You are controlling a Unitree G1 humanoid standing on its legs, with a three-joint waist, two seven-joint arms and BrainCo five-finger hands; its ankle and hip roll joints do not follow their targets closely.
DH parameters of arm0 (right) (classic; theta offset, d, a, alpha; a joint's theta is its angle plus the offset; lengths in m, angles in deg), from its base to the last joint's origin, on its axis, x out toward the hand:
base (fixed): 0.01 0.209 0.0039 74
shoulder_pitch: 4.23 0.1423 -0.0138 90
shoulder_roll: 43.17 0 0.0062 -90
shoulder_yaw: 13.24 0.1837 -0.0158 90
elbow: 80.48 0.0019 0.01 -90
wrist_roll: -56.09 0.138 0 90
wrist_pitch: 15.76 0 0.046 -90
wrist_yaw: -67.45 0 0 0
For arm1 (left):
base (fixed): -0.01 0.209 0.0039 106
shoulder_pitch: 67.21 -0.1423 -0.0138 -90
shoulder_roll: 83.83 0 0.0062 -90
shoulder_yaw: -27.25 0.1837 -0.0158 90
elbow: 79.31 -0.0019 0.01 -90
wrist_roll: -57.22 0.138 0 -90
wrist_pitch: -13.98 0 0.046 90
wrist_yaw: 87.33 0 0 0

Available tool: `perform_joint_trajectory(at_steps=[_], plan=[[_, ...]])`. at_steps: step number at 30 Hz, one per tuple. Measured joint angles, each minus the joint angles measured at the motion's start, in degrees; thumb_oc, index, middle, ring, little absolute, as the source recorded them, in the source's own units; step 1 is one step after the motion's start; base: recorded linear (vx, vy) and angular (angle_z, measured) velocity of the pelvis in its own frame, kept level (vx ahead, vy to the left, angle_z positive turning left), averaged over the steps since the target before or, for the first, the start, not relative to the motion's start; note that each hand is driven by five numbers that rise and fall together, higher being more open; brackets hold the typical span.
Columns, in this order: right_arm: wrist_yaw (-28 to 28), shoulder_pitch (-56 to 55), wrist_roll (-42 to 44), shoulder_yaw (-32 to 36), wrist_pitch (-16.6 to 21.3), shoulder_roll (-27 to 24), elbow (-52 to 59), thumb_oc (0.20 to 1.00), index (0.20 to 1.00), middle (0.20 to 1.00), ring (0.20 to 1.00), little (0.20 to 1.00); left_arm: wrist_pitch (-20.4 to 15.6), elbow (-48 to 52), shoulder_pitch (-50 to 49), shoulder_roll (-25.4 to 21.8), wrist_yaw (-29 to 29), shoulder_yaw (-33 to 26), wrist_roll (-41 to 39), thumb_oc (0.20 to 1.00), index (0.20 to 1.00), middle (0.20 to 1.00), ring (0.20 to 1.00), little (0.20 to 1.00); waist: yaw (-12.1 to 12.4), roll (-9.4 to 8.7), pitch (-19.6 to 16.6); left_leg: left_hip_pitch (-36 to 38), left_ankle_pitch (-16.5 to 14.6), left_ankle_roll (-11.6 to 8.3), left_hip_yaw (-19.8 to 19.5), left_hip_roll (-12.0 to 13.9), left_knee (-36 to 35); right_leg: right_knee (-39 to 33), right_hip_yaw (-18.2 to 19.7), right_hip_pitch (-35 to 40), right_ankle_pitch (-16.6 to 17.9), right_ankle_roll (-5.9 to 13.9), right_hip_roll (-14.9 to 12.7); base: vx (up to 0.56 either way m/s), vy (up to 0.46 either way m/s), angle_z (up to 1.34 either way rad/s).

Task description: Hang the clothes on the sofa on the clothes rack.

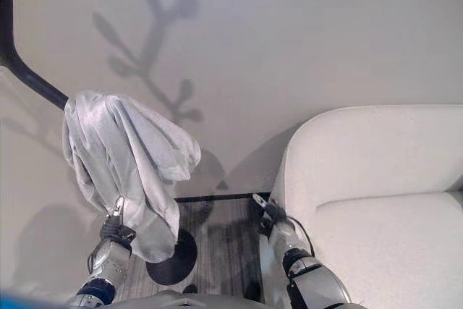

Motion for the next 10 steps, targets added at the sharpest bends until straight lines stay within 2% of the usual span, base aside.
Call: perform_joint_trajectory(at_steps=[1, 2, 5, 10], plan=[[0.44, 0.28, 1.42, 2.65, -0.03, 0.44, -3.32, 1.0, 1.0, 1.0, 1.0, 1.0, 0.8, -7.1, 1.96, 0.64, -1.17, -3.62, -1.08, 1.0, 1.0, 1.0, 1.0, 1.0, 0.06, 0.76, -0.52, -0.02, -0.01, -0.05, 0.14, 0.15, -0.26, -1.87, -0.14, 0.99, 0.39, 0.06, 0.06, 0.07, 0.032, 0.0], [0.58, 0.06, 1.57, 3.24, -0.18, 0.68, -4.16, 1.0, 1.0, 1.0, 1.0, 1.0, 1.27, -9.5, 2.72, 0.69, -1.11, -5.27, -2.06, 1.0, 1.0, 1.0, 1.0, 1.0, 0.06, 0.92, -0.82, 0.05, -0.01, -0.05, 0.09, 0.17, -0.29, -1.87, -0.28, 1.19, 0.75, 0.0, -0.09, 0.06, 0.023, 0.08], [-0.02, -1.59, 1.99, 3.49, -1.57, 0.88, -6.29, 1.0, 1.0, 1.0, 1.0, 1.0, 1.99, -11.15, 2.31, 0.48, -1.07, -6.78, -3.04, 1.0, 1.0, 1.0, 1.0, 1.0, 0.16, 0.82, -1.55, 0.06, 0.0, -0.09, 0.11, -0.5, -0.21, -1.88, -0.69, 1.3, 0.9, -0.05, -0.86, 0.05, 0.018, 0.07], [0.17, -4.33, 1.94, 4.35, -2.1, 1.21, -6.25, 1.0, 1.0, 1.0, 1.0, 1.0, 3.01, -14.88, 1.0, 0.31, -0.95, -7.74, -3.91, 1.0, 1.0, 1.0, 1.0, 1.0, 0.04, -1.38, -2.07, 0.17, 0.19, 0.18, 0.58, -1.6, -0.43, -1.87, -0.5, 1.23, 0.9, 0.11, -2.04, 0.05, 0.018, 0.0]])
